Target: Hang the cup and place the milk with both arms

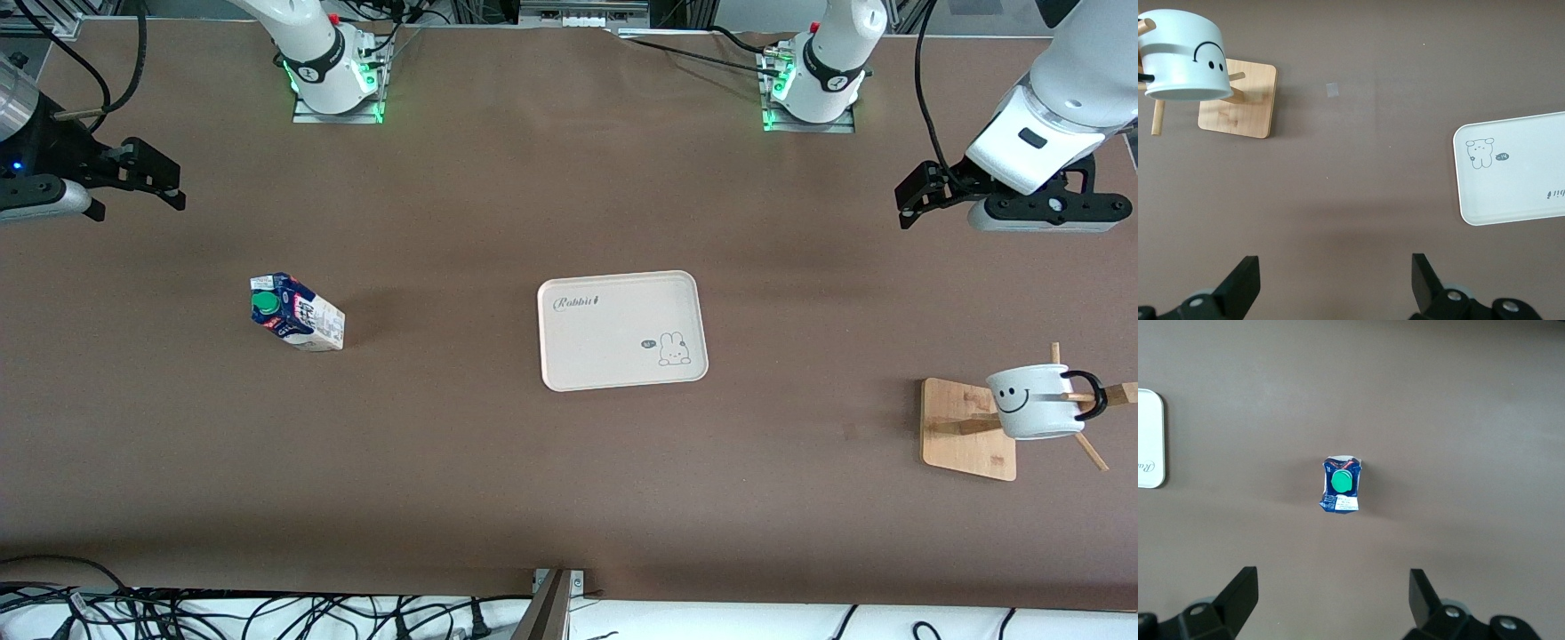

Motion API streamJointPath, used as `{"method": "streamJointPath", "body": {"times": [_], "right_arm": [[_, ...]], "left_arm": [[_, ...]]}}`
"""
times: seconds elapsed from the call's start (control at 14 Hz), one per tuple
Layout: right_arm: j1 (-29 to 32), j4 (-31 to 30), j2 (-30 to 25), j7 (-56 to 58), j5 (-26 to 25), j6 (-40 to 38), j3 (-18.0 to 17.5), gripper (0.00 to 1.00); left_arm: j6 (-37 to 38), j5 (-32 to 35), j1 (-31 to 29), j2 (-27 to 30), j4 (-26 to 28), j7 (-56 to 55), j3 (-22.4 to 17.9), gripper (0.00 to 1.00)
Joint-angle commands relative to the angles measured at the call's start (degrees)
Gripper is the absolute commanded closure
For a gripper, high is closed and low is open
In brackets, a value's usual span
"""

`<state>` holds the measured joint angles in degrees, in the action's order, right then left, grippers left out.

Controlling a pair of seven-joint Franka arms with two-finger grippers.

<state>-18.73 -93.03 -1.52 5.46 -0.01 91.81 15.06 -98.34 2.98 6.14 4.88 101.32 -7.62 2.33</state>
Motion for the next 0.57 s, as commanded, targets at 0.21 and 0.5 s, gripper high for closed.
{"method": "streamJointPath", "body": {"times": [0.21, 0.5], "right_arm": [[0.1, 1.7, 1.3, 0.3, -0.7, -0.9, 0.1, 0.0], [-0.2, 1.8, 2.0, 0.2, -0.3, -1.1, 0.0, 0.0]], "left_arm": [[1.1, -1.1, 0.7, -2.6, -5.2, 0.4, -0.2, 0.0], [1.2, -1.1, 1.0, -3.0, -6.0, 0.4, 0.6, 0.0]]}}
